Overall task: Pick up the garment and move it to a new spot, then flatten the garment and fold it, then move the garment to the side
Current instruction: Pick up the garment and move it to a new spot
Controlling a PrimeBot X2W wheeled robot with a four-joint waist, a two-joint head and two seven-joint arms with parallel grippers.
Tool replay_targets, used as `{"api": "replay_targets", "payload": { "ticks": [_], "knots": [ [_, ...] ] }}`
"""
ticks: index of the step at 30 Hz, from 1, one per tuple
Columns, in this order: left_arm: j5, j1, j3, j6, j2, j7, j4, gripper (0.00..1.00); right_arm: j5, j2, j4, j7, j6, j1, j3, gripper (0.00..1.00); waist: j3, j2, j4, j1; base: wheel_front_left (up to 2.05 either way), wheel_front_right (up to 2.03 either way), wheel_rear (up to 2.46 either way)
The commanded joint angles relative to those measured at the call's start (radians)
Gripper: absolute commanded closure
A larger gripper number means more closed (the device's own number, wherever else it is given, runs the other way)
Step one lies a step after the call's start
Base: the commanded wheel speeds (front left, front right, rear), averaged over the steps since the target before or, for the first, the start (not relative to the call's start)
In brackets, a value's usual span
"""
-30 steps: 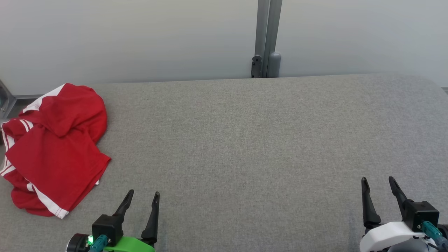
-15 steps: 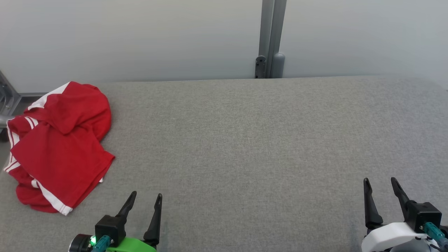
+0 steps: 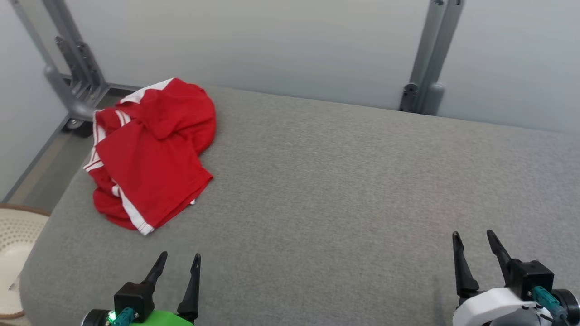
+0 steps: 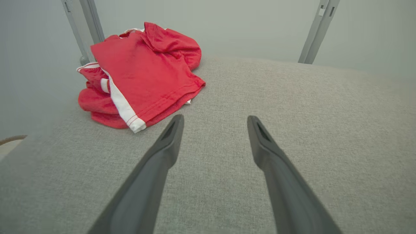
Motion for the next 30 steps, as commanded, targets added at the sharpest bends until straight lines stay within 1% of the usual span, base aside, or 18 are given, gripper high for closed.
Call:
{"api": "replay_targets", "payload": {
  "ticks": [1, 3, 6, 9, 13, 16, 19, 21, 24, 27, 30],
  "knots": [
    [-0.009, 0.011, 0.007, -0.003, 0.006, 0.0, -0.001, 0.0, 0.009, -0.002, 0.003, -0.003, 0.0, -0.016, 0.012, 0.0, -0.014, 0.0, 0.117, 0.0, 0.0, 0.0, 0.0],
    [-0.009, 0.018, 0.014, -0.003, 0.01, 0.0, -0.002, 0.0, 0.012, -0.002, 0.008, -0.003, 0.0, -0.024, 0.033, 0.0, -0.017, 0.0, 0.135, 0.0, 0.0, 0.0, 0.0],
    [-0.012, 0.02, 0.02, -0.003, 0.01, 0.0, -0.005, 0.0, 0.016, -0.003, 0.013, -0.003, 0.0, -0.033, 0.056, 0.0, -0.017, 0.0, 0.144, 0.0, 0.0, 0.0, 0.0],
    [-0.016, 0.008, 0.031, -0.003, 0.009, 0.0, -0.002, 0.0, 0.015, -0.003, 0.012, -0.003, 0.0, -0.033, 0.069, 0.0, -0.01, 0.0, 0.139, 0.0, 0.0, 0.0, 0.0],
    [-0.044, -0.061, 0.035, -0.003, 0.009, 0.004, 0.073, 0.0, -0.002, -0.003, 0.014, -0.003, 0.0, -0.018, 0.065, 0.0, 0.014, 0.0, 0.119, 0.0, 0.0, 0.0, 0.0],
    [-0.071, -0.16, 0.029, -0.003, 0.018, 0.065, 0.128, 0.0, -0.02, -0.006, 0.008, -0.003, 0.0, -0.027, 0.054, 0.0, 0.059, 0.0, 0.104, 0.0, 0.0, 0.0, 0.0],
    [-0.11, -0.307, 0.034, -0.003, 0.025, 0.171, 0.179, 0.0, -0.037, -0.027, -0.004, -0.003, 0.0, -0.071, 0.056, 0.0, 0.145, 0.0, 0.083, 0.0, 0.0, 0.0, 0.0],
    [-0.152, -0.404, 0.058, -0.002, 0.025, 0.234, 0.215, 0.0, -0.045, -0.04, -0.007, -0.003, 0.0, -0.102, 0.07, 0.0, 0.211, 0.0, 0.063, 0.0, 0.0, 0.0, 0.0],
    [-0.178, -0.543, 0.079, 0.005, 0.043, 0.32, 0.279, 0.0, -0.053, -0.054, -0.013, -0.003, 0.0, -0.152, 0.089, 0.0, 0.297, 0.0, 0.031, 0.0, 0.0, 0.0, 0.0],
    [-0.196, -0.653, 0.097, 0.016, 0.068, 0.381, 0.338, 0.0, -0.048, -0.065, -0.008, -0.003, 0.0, -0.196, 0.105, 0.0, 0.364, 0.0, -0.001, 0.0, 0.0, 0.0, 0.0],
    [-0.206, -0.722, 0.115, 0.032, 0.092, 0.42, 0.41, 0.0, -0.042, -0.068, 0.0, -0.003, 0.0, -0.223, 0.118, 0.0, 0.406, 0.0, -0.033, 0.0, 0.0, 0.0, 0.0]
  ]
}}
